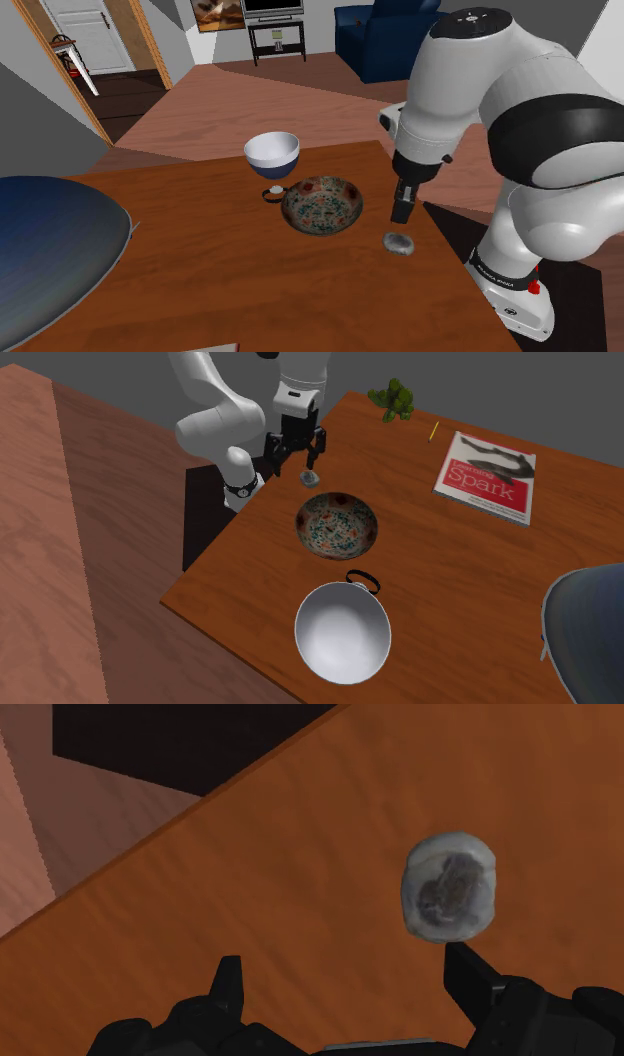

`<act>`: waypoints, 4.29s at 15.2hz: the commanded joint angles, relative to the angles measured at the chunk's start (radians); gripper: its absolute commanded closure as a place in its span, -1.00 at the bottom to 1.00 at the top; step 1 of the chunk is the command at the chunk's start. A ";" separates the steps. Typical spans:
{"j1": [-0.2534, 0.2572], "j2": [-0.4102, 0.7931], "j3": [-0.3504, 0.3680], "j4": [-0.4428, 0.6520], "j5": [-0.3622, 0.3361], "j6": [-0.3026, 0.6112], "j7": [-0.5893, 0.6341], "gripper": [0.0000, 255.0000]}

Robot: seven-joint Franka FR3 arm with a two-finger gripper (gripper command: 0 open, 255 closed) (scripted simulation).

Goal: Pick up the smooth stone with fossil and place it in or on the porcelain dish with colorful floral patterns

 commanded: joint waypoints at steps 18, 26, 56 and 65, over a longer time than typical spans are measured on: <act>0.072 0.000 0.121 -0.130 0.076 0.120 0.051 -1.00; 0.072 0.000 0.121 -0.130 0.076 0.120 0.051 1.00; -0.072 0.203 0.031 0.257 -0.063 -0.043 -0.018 1.00; -0.212 0.553 0.091 0.488 -0.171 0.074 0.003 1.00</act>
